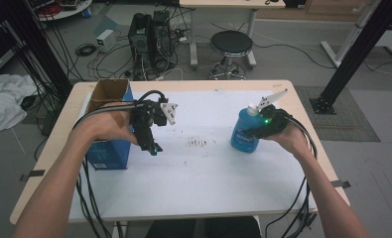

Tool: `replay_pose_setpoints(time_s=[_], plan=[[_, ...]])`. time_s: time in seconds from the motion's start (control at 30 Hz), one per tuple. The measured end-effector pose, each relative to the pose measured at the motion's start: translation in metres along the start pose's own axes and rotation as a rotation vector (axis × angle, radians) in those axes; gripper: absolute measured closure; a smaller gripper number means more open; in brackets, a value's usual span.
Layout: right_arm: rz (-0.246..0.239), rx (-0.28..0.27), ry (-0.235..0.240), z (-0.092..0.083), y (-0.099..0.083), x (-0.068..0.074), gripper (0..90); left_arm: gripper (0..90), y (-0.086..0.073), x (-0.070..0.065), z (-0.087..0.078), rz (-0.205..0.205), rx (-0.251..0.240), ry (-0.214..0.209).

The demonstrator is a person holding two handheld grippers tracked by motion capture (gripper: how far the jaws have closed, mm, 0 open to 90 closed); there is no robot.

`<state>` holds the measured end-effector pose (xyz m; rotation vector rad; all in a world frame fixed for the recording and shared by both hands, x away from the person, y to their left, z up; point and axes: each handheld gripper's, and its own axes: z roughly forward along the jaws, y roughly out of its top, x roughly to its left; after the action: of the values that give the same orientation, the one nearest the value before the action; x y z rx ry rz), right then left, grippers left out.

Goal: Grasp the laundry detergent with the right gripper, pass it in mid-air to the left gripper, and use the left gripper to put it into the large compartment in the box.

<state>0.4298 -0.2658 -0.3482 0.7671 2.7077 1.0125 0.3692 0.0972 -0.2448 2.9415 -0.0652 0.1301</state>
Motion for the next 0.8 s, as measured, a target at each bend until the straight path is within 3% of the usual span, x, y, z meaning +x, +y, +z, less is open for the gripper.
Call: replay_pose_setpoints(time_s=[0.2, 0.3, 0.33, 0.37, 0.47, 0.5, 0.57, 0.63, 0.73, 0.77, 0.8], plan=[[-0.05, -0.002, 0.002, 0.0, 0.0, 0.0, 44.6, 17.7, 0.004, 0.001, -0.005, -0.017, -0.012, -0.009], [-0.05, -0.011, -0.005, 0.0, 0.002, 0.003, 45.1, 17.6, 0.006, 0.002, -0.008, -0.019, -0.019, 0.014], [-0.096, -0.02, -0.016, 0.001, 0.003, 0.001, 45.1, 17.7, 0.008, 0.004, -0.012, -0.027, -0.033, -0.004], [-0.106, -0.024, -0.011, 0.0, 0.004, 0.003, 45.0, 17.7, 0.009, 0.005, -0.014, -0.038, -0.051, -0.001], [-0.122, -0.038, 0.038, -0.004, 0.011, 0.006, 44.7, 17.7, 0.014, 0.009, -0.022, -0.041, -0.056, 0.009], [-0.105, -0.043, 0.066, -0.007, 0.014, 0.009, 44.7, 17.7, 0.016, 0.009, -0.023, -0.057, -0.07, 0.012], [-0.122, -0.046, 0.089, -0.009, 0.02, 0.014, 44.6, 17.7, 0.017, 0.012, -0.027, -0.046, -0.062, 0.009], [-0.135, -0.049, 0.103, -0.011, 0.026, 0.02, 44.6, 17.7, 0.022, 0.016, -0.033, -0.067, -0.093, 0.023], [-0.143, -0.036, 0.106, -0.013, 0.032, 0.026, 44.5, 17.7, 0.026, 0.02, -0.037, -0.065, -0.094, 0.033], [-0.177, -0.032, 0.123, -0.013, 0.038, 0.03, 44.4, 17.7, 0.029, 0.022, -0.039, -0.06, -0.088, 0.029], [-0.176, -0.03, 0.131, -0.013, 0.04, 0.032, 44.4, 17.7, 0.033, 0.026, -0.041, -0.074, -0.092, 0.02]])
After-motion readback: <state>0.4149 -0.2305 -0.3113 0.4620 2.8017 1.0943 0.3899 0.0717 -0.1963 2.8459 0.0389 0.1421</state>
